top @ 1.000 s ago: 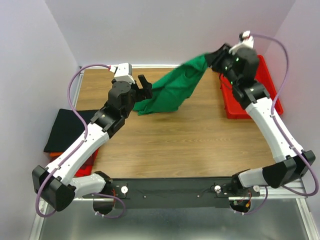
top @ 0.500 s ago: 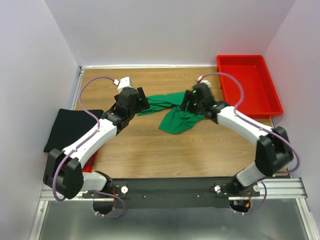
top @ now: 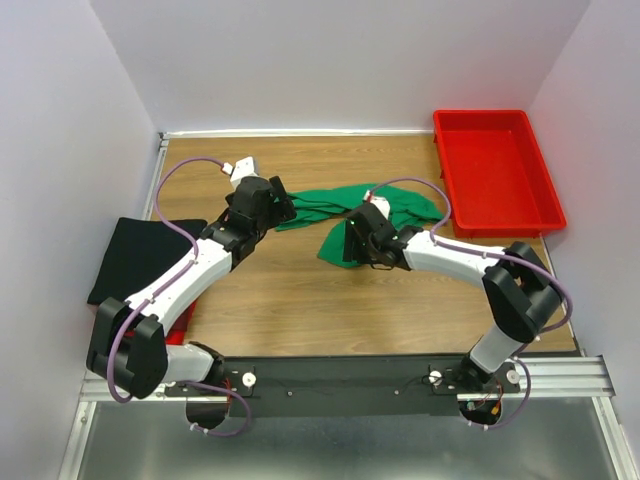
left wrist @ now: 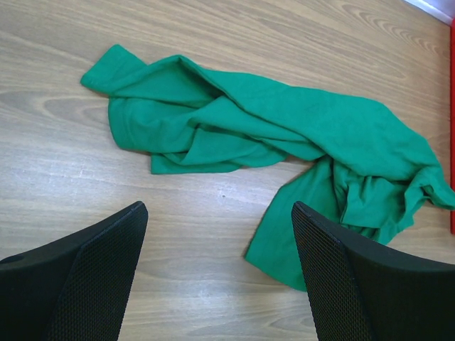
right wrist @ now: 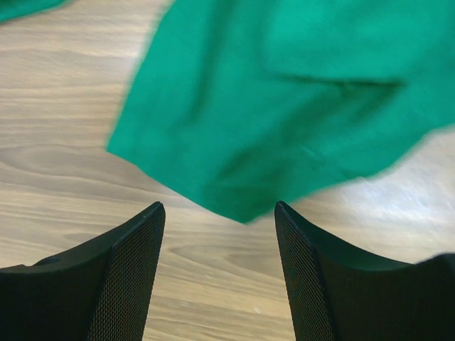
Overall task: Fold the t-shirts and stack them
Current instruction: Flatten the tshirt out
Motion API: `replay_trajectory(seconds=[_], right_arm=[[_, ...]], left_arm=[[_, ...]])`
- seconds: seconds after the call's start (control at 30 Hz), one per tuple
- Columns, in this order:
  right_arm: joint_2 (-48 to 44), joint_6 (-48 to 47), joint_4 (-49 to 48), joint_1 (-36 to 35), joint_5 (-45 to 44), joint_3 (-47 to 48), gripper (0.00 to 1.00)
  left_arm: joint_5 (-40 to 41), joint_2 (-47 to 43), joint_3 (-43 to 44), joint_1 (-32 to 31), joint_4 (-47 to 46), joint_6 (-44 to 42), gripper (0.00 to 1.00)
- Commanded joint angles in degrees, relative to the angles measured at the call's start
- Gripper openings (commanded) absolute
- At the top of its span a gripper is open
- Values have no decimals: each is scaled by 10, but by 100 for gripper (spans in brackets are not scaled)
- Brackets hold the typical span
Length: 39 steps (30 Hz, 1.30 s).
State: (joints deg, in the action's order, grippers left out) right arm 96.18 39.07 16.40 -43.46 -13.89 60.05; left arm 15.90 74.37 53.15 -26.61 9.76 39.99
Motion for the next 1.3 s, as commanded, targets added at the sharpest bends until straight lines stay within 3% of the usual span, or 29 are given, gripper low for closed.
replay_trajectory(seconds=[0.0, 0.43, 0.53, 0.57, 0.67, 0.87, 1.0, 1.27], right_arm=[[-37, 35, 7, -3, -61, -39, 70], [66, 43, 8, -3, -127, 20, 67], [60, 44, 8, -2, -126, 9, 45], [46, 40, 9, -2, -135, 5, 24], [-16, 23, 22, 5, -154, -6, 0], [-156, -33, 91, 34, -230, 37, 0], [-206, -76, 108, 80, -235, 72, 0], [-218, -127, 113, 119, -243, 150, 1]], left_arm=[[-7, -19, -16, 3, -17, 6, 89], [-27, -19, -23, 3, -26, 11, 89], [-26, -18, -26, 3, -27, 13, 89], [-25, -15, -27, 3, -29, 16, 89], [-25, -3, -36, 3, -35, 25, 89], [-29, 37, -52, 3, -48, 60, 85], [-30, 60, -64, 2, -60, 79, 81], [-17, 129, -55, 1, -79, 104, 69]])
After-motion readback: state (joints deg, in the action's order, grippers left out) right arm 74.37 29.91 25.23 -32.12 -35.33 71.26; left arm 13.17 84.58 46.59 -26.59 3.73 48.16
